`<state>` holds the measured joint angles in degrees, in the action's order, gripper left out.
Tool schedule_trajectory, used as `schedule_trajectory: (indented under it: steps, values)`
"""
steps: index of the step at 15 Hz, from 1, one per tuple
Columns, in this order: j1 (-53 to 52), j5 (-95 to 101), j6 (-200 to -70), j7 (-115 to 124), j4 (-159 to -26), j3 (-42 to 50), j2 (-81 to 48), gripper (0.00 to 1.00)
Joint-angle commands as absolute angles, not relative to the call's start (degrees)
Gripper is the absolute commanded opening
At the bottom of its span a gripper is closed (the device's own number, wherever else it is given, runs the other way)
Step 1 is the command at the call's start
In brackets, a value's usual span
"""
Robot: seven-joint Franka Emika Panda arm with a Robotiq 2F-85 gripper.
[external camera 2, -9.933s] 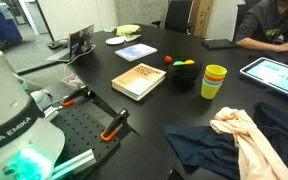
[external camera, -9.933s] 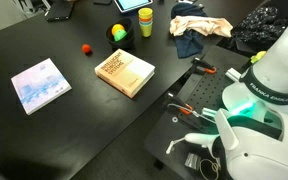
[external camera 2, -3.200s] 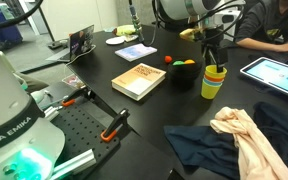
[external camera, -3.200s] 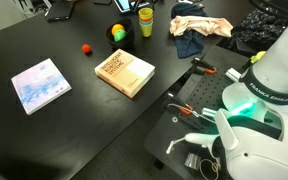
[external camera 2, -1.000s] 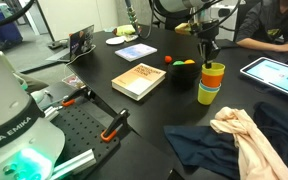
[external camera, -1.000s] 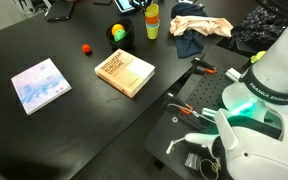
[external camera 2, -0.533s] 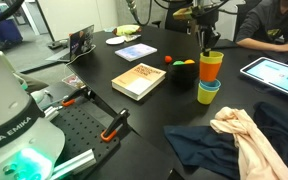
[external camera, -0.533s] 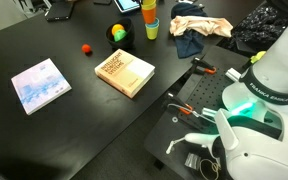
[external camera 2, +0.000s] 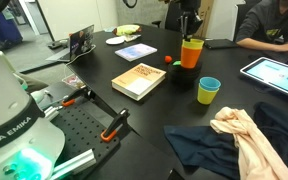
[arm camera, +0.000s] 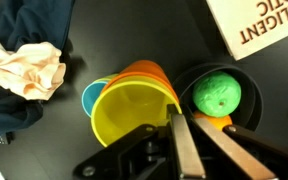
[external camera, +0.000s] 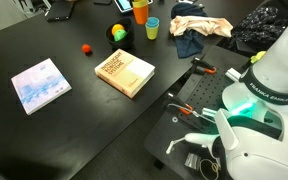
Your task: Take the three cups out of the yellow cup and separate them
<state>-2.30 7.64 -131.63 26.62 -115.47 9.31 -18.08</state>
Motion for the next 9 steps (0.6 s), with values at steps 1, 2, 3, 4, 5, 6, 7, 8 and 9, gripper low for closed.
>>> schedule_trajectory:
  steps: [1,2,3,4,5,6,7,8,9]
  values:
    - [-2.78,7.59,-130.62,25.03,-119.08,6.84,-14.71,0.05]
    - [-3.16,8.33,-130.81,25.71,-119.78,6.53,-14.73,0.05]
    - [-3.51,8.86,-130.97,26.34,-120.85,6.25,-14.58,0.05]
    - [-3.88,9.31,-130.93,26.85,-121.80,6.07,-14.55,0.05]
    - [-4.10,9.27,-131.50,27.06,-122.87,5.82,-14.56,0.05]
    - [-4.52,10.24,-132.23,27.65,-124.30,5.95,-14.50,0.05]
    - [-4.75,10.95,-133.19,27.98,-125.62,6.02,-14.44,0.05]
    - [-5.04,12.06,-134.29,28.75,-126.85,6.30,-14.50,0.05]
    - [-5.33,13.50,-136.21,29.86,-128.07,6.64,-14.56,0.05]
